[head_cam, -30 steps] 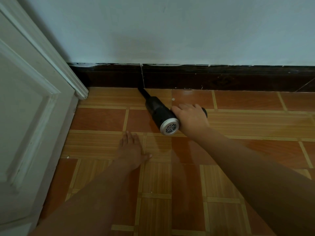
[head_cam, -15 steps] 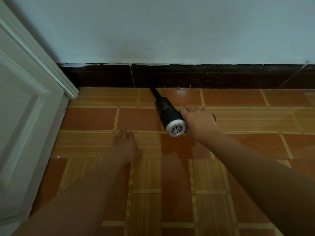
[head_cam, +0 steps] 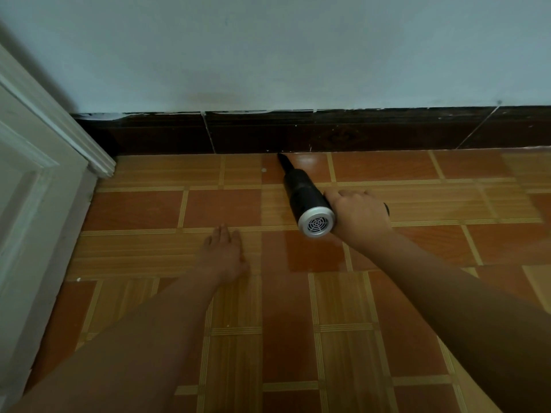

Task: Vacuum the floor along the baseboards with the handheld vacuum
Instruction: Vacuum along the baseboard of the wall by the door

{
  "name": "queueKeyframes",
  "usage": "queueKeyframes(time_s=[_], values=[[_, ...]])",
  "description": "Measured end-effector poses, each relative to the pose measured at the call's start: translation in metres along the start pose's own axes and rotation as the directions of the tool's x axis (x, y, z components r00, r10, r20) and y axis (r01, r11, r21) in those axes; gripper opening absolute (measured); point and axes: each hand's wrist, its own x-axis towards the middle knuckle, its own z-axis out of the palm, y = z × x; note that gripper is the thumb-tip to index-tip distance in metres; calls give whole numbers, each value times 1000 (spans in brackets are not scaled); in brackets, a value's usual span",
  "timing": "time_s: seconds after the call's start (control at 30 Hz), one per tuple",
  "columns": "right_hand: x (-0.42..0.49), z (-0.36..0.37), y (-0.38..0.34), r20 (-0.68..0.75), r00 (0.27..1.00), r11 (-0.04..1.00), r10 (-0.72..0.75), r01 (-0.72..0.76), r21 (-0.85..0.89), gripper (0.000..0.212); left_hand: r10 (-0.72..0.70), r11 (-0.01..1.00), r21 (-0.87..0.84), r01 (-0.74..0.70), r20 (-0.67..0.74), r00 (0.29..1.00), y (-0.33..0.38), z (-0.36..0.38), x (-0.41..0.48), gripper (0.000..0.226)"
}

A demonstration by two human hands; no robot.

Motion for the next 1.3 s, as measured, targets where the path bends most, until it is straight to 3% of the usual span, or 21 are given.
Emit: queueKeyframes(time_s=[0.5, 1.3], values=[[-46, 19, 11, -3, 991, 988, -133, 132, 74, 32, -51, 999, -5, 51, 4, 999, 8, -1, 1, 81], [-14, 27, -1, -10, 999, 998, -52, 52, 30, 26, -67, 998, 7, 68, -124, 990, 16, 0, 6, 75]])
